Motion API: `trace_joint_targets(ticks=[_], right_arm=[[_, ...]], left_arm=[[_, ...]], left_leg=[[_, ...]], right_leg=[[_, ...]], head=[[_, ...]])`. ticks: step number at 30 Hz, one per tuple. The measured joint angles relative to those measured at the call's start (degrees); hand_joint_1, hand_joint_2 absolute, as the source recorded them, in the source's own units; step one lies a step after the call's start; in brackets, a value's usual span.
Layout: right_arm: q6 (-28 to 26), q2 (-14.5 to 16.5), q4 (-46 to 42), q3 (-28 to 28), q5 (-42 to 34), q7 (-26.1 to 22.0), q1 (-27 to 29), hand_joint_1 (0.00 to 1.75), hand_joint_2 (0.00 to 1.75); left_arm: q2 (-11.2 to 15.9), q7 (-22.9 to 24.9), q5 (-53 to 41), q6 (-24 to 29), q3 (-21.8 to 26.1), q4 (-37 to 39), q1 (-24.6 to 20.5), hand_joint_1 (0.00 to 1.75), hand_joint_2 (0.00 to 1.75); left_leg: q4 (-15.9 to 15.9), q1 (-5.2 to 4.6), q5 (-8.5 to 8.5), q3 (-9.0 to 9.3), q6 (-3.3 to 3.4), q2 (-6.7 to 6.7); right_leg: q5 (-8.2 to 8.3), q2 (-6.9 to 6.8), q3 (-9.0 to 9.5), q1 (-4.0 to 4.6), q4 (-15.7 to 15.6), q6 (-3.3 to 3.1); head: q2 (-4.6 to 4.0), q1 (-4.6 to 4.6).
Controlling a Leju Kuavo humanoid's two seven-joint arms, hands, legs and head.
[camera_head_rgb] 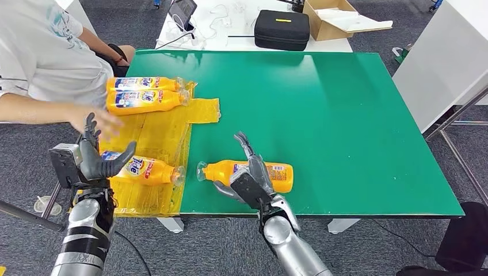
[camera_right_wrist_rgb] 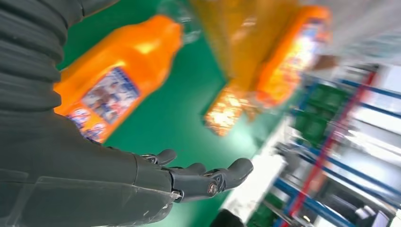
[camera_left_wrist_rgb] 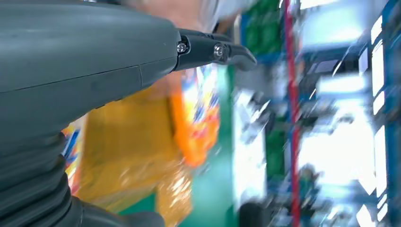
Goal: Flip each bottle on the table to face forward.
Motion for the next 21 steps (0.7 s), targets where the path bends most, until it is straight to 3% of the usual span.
trace_joint_targets(ticks=[3,7,14,21], right_arm=[[4.1,-2.9,1.3,0.4,4.9,5.6,-1.3,0.00,1.75],[7.6,-7.3,3.1,0.7,8.3,9.2,-2.4,0.00,1.75],[12.8,-13.2,4.4,2.1,10.3,12.5,-5.4,0.00,1.75],[14.2,-15.9,7.2,4.2,11.8,14.0,-8.1,0.00,1.75]], left_arm=[[-1.3,0.4,1.9,1.1,2.3,-2.7,1.2,0.00,1.75],[-2.5,2.0,3.0,0.9,4.1,-4.8,3.5,0.00,1.75],[-3.9,2.8,1.6,1.4,4.4,-4.0,5.0,0.00,1.75],[-4.0,2.7,0.7,1.5,4.5,-0.8,4.7,0.00,1.75]], left_leg=[[0.0,-0.03,0.00,-0.01,0.01,-0.03],[0.0,-0.07,0.00,-0.04,0.02,-0.14],[0.0,-0.06,-0.01,-0.01,0.03,-0.13],[0.0,-0.05,0.02,0.02,0.04,-0.02]], right_leg=[[0.01,-0.01,0.02,-0.05,0.0,0.01],[0.01,-0.03,0.02,-0.10,0.0,0.03],[0.00,-0.01,0.02,-0.09,0.0,0.03],[0.10,0.00,0.03,-0.07,0.0,-0.07]], head=[[0.00,0.02],[0.01,0.00],[0.01,-0.01],[0.00,0.00]])
